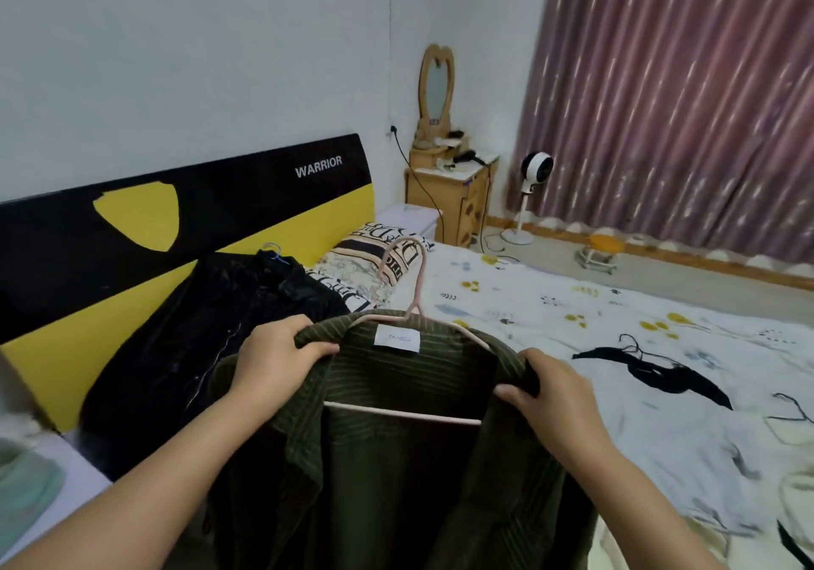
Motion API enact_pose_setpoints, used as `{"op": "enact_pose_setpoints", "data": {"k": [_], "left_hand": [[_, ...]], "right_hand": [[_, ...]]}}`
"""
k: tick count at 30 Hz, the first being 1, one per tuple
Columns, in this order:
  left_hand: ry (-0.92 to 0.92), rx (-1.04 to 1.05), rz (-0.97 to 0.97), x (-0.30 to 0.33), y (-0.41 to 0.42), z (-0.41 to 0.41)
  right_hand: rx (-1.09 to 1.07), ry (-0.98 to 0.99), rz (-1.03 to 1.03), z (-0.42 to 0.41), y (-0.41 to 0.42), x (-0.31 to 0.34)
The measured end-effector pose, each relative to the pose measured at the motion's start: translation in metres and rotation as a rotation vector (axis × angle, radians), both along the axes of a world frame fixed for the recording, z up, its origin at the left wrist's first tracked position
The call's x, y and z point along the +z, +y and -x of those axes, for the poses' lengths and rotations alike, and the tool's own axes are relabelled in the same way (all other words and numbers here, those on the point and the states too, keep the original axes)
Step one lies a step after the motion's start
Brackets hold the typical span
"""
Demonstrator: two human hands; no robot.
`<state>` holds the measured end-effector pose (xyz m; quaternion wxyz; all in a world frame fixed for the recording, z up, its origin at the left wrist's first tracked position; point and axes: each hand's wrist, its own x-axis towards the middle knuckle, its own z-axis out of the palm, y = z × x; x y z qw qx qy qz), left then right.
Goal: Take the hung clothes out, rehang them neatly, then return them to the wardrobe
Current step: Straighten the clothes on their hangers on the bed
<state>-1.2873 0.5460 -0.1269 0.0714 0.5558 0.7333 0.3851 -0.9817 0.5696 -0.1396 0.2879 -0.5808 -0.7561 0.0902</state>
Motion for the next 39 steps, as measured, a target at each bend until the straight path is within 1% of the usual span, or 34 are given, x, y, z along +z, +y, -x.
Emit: {"op": "enact_pose_setpoints", "data": {"k": [4,7,13,19,23,28,39], "left_hand": [[0.008,-0.027,-0.055,0.024,-0.018,0.018],[0.019,-0.085,-0.088,0.035,-0.034,0.033],[0.034,-0.217,-0.142,0.047,-0.071,0.051],[0.093,-0.456,-0.207,0.067,-0.105,0.034],[0.099,-0.637,-0.22,0.08,-0.123,0.004],[0.083,-0.782,-0.232,0.087,-0.146,-0.053],[0.058,-1.123,-0.173,0.077,-0.205,-0.242]], "right_hand": [[0.015,0.074,-0.018,0.016,-0.03,0.027],[-0.083,0.089,-0.042,0.033,-0.058,0.04],[-0.303,0.143,-0.153,0.056,-0.128,0.052],[-0.506,0.074,-0.312,0.047,-0.201,0.063],[-0.635,0.036,-0.386,0.026,-0.249,0.071],[-0.768,0.003,-0.404,-0.02,-0.299,0.077],[-1.071,-0.11,-0.344,-0.178,-0.407,0.069]]}}
